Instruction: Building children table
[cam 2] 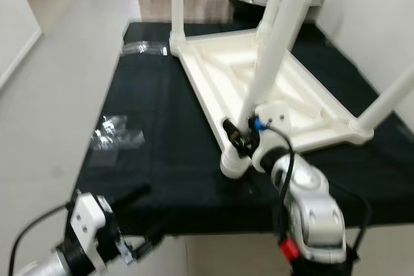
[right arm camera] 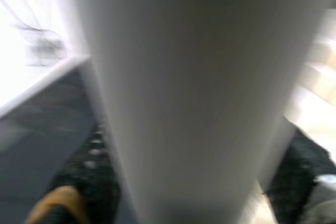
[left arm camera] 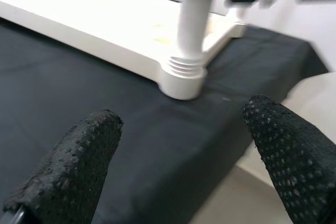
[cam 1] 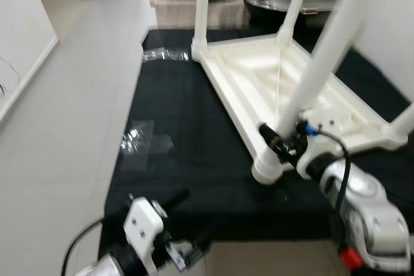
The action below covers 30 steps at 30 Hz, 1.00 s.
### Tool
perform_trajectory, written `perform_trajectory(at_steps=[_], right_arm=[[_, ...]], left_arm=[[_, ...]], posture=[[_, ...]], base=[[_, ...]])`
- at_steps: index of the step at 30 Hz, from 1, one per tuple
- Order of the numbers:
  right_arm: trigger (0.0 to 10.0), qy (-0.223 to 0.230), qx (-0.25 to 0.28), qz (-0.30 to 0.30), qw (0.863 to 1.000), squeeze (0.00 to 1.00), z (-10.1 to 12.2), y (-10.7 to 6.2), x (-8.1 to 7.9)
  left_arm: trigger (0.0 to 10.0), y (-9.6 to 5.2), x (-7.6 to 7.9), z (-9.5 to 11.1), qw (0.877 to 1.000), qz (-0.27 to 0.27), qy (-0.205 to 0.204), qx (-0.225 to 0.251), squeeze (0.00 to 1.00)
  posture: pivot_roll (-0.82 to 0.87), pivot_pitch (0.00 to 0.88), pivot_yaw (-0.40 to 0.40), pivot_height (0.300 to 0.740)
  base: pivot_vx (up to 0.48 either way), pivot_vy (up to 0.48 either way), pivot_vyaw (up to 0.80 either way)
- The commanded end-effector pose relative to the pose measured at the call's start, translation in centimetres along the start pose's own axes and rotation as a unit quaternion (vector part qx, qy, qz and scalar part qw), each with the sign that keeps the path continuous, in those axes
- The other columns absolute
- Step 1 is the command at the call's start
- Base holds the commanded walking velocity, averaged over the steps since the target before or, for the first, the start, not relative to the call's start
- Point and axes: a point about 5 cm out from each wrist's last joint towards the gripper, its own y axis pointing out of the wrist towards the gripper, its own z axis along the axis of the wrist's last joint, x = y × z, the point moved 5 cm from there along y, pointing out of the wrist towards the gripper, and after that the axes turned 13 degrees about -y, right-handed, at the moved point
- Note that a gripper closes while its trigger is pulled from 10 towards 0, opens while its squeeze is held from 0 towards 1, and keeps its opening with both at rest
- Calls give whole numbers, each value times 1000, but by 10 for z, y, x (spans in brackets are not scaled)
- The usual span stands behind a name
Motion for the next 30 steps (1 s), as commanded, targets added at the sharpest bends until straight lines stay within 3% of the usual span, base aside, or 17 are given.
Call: perform_trajectory(at_steps=[1,2,3,4,5,10,12,15,21,22,24,25,26,27,30], right_arm=[[10000,-7,59,83,995,1000,23,-2,-6],[10000,-13,68,126,990,1000,28,-5,-9],[10000,-13,68,126,990,1000,28,-5,-9],[10000,-40,59,139,988,678,28,-3,-2],[10000,-55,57,146,986,0,28,-1,5],[10000,-61,62,208,974,0,30,1,7],[10000,-58,55,275,958,0,24,-5,-2],[10000,-55,52,316,946,0,20,-8,-4],[10000,-56,56,340,937,0,19,-9,3],[10000,-58,56,344,935,0,18,-9,6],[10000,-55,57,354,932,0,17,-10,10],[8824,-54,58,356,931,0,17,-10,10],[3804,-48,65,363,928,0,18,-11,10],[0,-47,66,365,927,0,18,-11,10],[0,-47,66,367,927,0,18,-12,11]], left_arm=[[10000,-1,-10,-3,1000,23,16,-10,0],[10000,1,-14,-2,999,29,27,-10,0],[10000,1,-14,-2,999,29,27,-10,0],[10000,2,-17,-1,999,29,33,-12,0],[10000,4,-18,1,999,25,32,-10,0],[10000,6,-16,9,1000,13,20,20,0],[10000,7,-10,12,999,-4,26,25,0],[10000,7,-5,13,999,-17,36,25,0],[10000,7,-3,13,999,-28,37,25,0],[10000,5,-2,19,998,-34,34,49,0],[10000,3,0,20,997,-49,15,51,0],[10000,3,1,19,997,-57,8,49,0],[10000,4,3,17,997,-68,-3,45,0],[10000,4,4,16,996,-73,-4,44,0],[10000,4,5,15,996,-75,-4,43,0]], posture=[[-34,180,-27,740],[-33,180,-28,740],[-33,180,-28,740],[-28,178,-31,740],[-27,178,-30,740],[-23,184,-27,740],[-19,194,-21,740],[-13,195,-19,740],[-9,196,-19,740],[-9,198,-18,740],[-9,196,-19,740],[-8,195,-19,740],[-9,195,-18,740],[-10,197,-17,740],[-10,197,-17,740]], base=[[0,0,0],[0,0,0],[0,0,0],[0,0,0],[0,0,0],[0,0,0],[0,0,0],[0,0,0],[0,0,0],[0,0,0],[0,0,0],[0,0,0],[0,0,0],[0,0,0],[0,0,0]])
